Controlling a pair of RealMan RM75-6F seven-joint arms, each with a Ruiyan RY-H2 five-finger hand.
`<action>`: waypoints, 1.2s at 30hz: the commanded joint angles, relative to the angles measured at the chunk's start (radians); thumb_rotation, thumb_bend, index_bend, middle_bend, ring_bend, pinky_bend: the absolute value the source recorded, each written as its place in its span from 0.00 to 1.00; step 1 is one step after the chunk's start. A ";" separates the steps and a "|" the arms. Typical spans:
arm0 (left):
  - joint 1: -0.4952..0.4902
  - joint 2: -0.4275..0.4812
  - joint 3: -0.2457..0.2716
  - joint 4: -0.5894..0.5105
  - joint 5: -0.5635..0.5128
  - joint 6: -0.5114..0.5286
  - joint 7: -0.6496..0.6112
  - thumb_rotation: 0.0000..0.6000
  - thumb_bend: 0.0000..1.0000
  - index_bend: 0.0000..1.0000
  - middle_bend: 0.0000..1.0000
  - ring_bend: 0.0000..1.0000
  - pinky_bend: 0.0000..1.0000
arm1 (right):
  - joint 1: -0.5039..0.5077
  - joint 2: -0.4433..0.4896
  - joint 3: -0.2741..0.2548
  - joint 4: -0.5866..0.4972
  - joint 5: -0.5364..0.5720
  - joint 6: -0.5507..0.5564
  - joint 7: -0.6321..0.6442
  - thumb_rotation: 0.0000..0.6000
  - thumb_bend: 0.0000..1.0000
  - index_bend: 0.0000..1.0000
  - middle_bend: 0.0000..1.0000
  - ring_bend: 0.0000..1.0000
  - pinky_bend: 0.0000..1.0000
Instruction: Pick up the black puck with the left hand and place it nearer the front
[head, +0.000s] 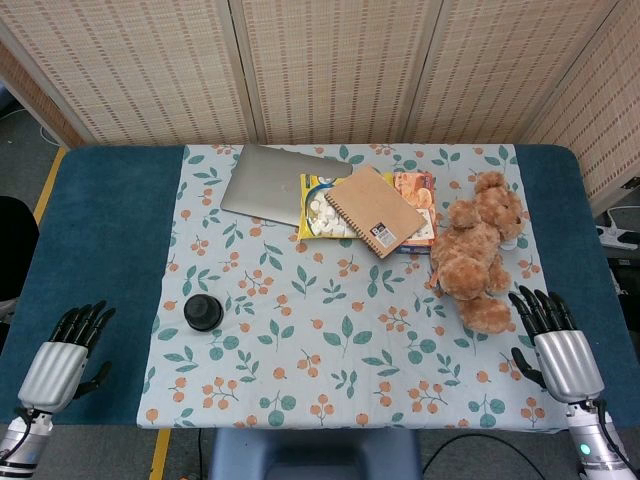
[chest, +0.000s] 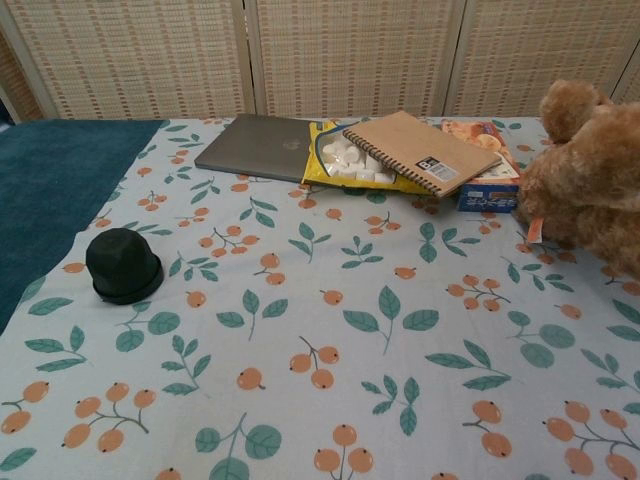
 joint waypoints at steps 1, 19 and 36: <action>-0.003 -0.004 0.005 -0.003 0.004 -0.005 0.003 1.00 0.37 0.00 0.00 0.00 0.08 | -0.002 0.001 -0.005 -0.003 -0.005 0.001 -0.005 1.00 0.29 0.00 0.00 0.00 0.00; -0.135 -0.319 -0.025 0.156 0.082 -0.095 -0.099 1.00 0.33 0.00 0.00 0.00 0.09 | -0.004 0.008 -0.013 -0.012 -0.012 -0.006 -0.002 1.00 0.29 0.00 0.00 0.00 0.00; -0.213 -0.471 -0.055 0.287 -0.016 -0.213 -0.029 1.00 0.33 0.00 0.00 0.00 0.09 | 0.005 0.012 -0.015 -0.019 0.004 -0.034 -0.006 1.00 0.29 0.00 0.00 0.00 0.00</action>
